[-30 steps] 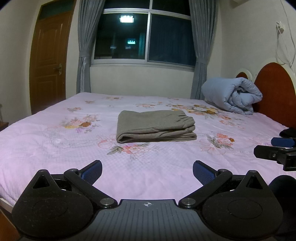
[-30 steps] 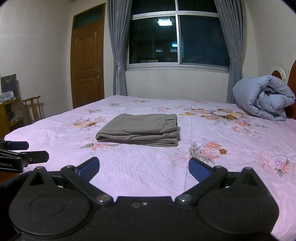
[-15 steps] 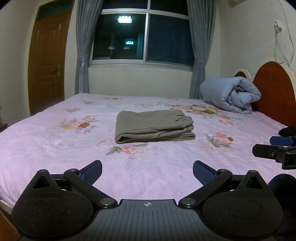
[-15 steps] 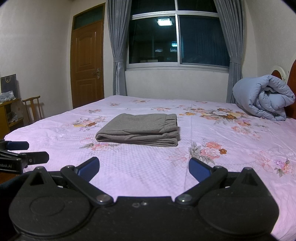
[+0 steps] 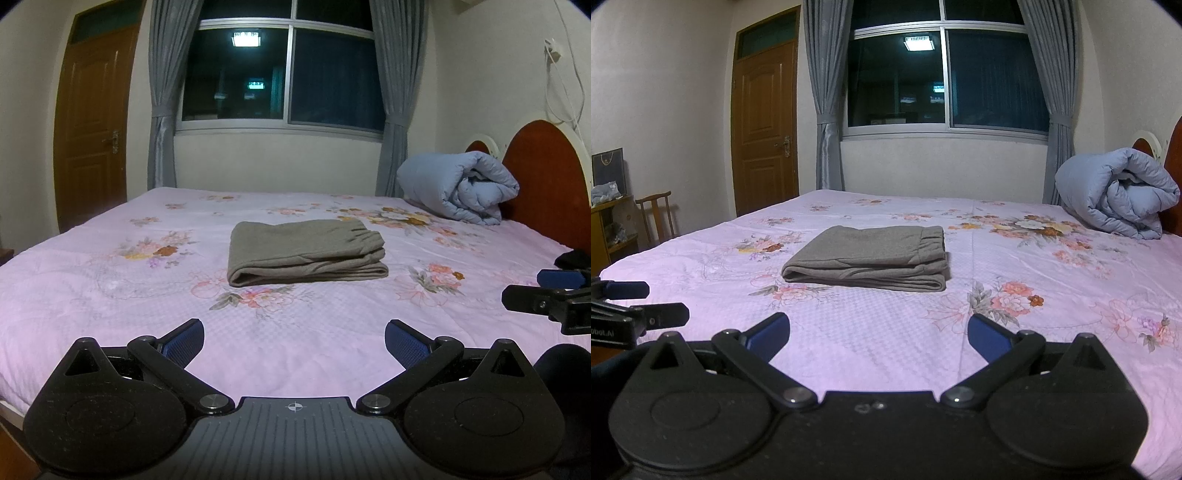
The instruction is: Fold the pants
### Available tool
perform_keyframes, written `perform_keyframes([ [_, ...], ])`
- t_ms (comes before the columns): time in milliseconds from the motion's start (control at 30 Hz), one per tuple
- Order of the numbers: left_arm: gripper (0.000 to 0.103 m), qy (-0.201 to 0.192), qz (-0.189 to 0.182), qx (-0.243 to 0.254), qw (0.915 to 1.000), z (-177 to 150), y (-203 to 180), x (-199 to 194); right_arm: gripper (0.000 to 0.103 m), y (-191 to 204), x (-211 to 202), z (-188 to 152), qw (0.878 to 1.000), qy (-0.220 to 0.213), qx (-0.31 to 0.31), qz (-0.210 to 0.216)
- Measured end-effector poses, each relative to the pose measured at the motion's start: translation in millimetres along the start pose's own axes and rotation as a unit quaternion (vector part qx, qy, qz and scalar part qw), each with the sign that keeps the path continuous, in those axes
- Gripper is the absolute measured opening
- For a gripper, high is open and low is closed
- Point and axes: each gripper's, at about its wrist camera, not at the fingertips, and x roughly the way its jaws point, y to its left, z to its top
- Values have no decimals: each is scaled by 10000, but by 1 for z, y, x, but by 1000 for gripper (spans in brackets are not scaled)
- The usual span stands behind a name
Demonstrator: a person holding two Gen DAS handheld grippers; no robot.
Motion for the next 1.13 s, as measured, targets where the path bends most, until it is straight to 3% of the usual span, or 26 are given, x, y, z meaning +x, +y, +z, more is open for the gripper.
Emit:
perform_keyframes([
  [967,103,-190,-130,168,9996,0,-2,-4,97,0,0,0,10000,10,14,0],
  [1133,103,-208,-122,-77,9997,0,6,-5,97,0,1,0,10000,14,15,4],
])
